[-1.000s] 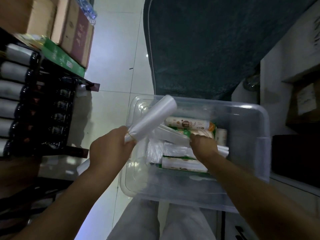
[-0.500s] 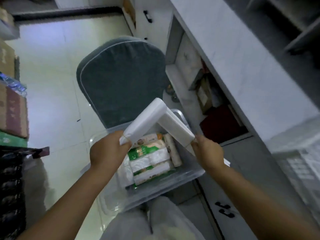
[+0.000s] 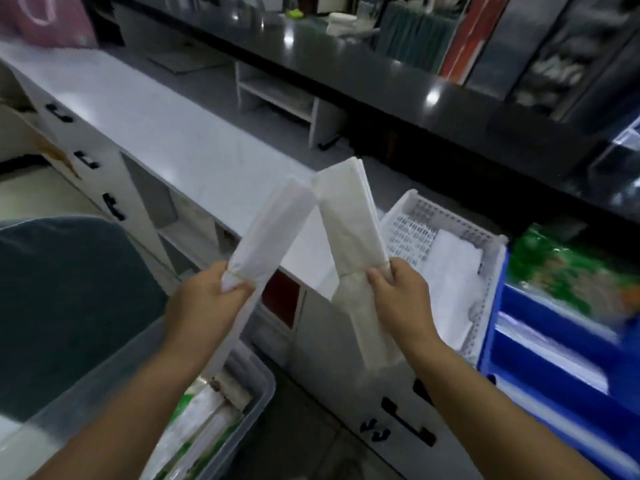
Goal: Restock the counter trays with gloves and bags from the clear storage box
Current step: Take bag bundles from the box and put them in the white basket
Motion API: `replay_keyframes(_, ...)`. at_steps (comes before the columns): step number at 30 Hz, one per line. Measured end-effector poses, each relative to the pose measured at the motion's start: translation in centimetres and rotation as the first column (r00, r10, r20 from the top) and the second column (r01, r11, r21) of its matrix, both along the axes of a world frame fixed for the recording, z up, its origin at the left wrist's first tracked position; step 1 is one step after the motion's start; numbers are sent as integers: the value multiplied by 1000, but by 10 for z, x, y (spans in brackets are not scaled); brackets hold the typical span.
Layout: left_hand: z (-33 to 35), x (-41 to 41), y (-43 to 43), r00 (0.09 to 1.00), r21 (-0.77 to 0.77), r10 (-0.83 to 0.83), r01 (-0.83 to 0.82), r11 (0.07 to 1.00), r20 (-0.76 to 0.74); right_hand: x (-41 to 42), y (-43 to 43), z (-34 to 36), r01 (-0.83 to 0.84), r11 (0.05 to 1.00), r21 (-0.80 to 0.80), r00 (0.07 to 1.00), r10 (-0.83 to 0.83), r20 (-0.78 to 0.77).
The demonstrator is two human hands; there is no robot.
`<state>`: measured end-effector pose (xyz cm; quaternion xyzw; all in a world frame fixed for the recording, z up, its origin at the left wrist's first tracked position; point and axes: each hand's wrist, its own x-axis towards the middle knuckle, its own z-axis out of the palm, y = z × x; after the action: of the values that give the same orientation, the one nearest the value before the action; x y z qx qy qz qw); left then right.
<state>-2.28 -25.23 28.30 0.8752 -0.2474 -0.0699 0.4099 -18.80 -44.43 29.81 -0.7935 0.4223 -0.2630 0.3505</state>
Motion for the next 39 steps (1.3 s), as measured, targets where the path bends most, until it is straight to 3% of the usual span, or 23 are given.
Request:
replay_keyframes(5, 27, -41, -133, 974, 5, -225, 225, 974, 8, -70, -88, 18, 173, 974, 143, 973, -192, 128)
replay_keyframes(9, 30, -69, -229, 934, 136, -352, 342, 930, 55, -118, -149, 17, 247, 950, 190, 950, -276, 147)
replay_keyframes(16, 9, -89, -319, 919, 326, -393, 373, 869, -2, -162, -197, 4, 279, 925, 258, 942, -315, 111)
replay_keyframes(20, -6, -96, -327, 920, 424, -380, 310, 851, 90, -167, -208, -1, 288, 925, 248, 944, -318, 87)
replay_keyframes(22, -15, -99, -325, 843, 498, -452, 269, 824, 293, -165, -210, -4, 288, 926, 245, 946, -314, 75)
replay_keyframes(24, -24, -99, -325, 686, 564, -595, 318, 762, 418, -160, -212, -6, 287, 923, 255, 948, -312, 64)
replay_keyframes(27, -35, -96, -322, 637, 598, -734, 501, 625, 233, -150, -213, -6, 288, 918, 274, 947, -315, 61)
replay_keyframes(30, -47, -87, -317, 595, 648, -795, 559, 517, 121, -140, -214, -3, 291, 909, 298, 942, -327, 76)
replay_keyframes(37, -46, -84, -314, 600, 675, -798, 567, 473, 56, -118, -210, 6, 310, 891, 333, 927, -361, 104)
replay_keyframes(39, -34, -86, -318, 613, 570, -790, 643, 511, 16, -114, -206, 8, 312, 885, 346, 922, -369, 113)
